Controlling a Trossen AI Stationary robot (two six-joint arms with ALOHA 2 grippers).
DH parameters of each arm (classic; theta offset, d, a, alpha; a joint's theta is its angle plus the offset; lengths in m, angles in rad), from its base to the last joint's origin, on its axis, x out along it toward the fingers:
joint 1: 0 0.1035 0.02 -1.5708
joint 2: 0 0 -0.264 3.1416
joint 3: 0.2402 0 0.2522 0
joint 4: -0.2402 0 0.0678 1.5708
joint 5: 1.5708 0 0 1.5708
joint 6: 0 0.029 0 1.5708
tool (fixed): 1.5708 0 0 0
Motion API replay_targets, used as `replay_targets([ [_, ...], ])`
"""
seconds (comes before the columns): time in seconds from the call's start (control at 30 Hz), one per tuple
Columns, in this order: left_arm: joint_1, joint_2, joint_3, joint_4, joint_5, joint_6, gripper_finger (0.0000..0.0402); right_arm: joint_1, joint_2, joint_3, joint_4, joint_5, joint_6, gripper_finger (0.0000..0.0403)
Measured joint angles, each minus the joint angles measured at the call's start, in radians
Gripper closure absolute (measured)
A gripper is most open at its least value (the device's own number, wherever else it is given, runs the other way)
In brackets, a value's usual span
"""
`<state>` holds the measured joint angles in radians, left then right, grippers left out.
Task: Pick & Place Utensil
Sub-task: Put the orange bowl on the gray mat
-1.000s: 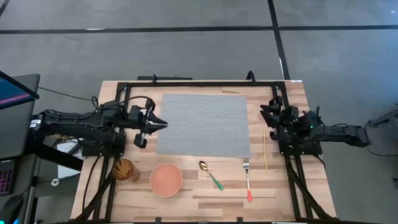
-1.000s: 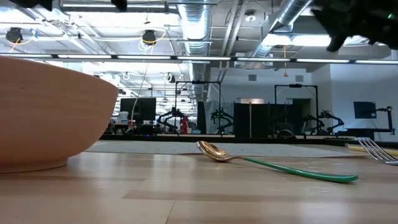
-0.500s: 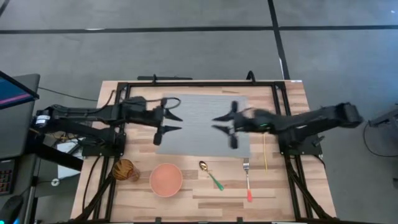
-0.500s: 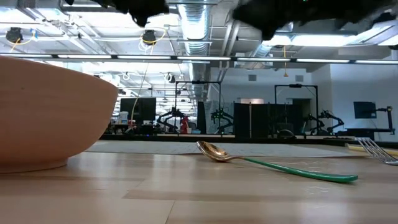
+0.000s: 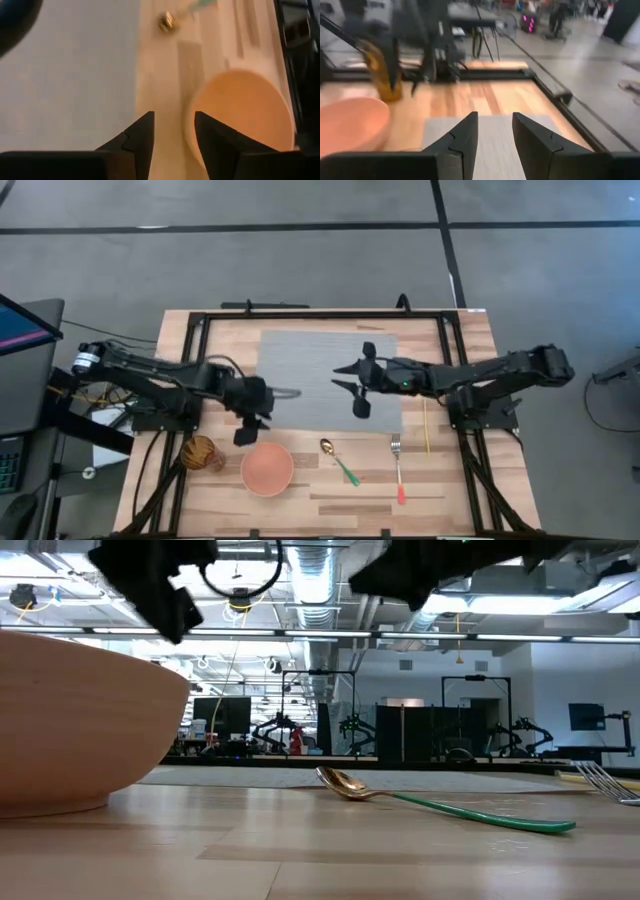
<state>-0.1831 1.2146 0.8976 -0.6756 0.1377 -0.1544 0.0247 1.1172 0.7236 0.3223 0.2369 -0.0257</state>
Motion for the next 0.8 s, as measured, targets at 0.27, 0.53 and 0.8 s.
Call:
replay_targets([
  [0.27, -0.111, 0.138, -0.014, 0.034, -0.029, -0.057, 0.0267, 0.006, 0.002, 0.001, -0.003, 0.004, 0.000, 0.0288],
  [0.53, -0.115, 0.204, -0.014, 0.039, -0.078, -0.056, 0.0246, 0.009, 0.001, 0.001, 0.003, -0.003, 0.000, 0.0288],
  [0.8, -0.132, 0.209, -0.014, 0.053, -0.047, -0.064, 0.0242, 0.009, 0.000, 0.001, 0.006, -0.003, 0.000, 0.0288],
])
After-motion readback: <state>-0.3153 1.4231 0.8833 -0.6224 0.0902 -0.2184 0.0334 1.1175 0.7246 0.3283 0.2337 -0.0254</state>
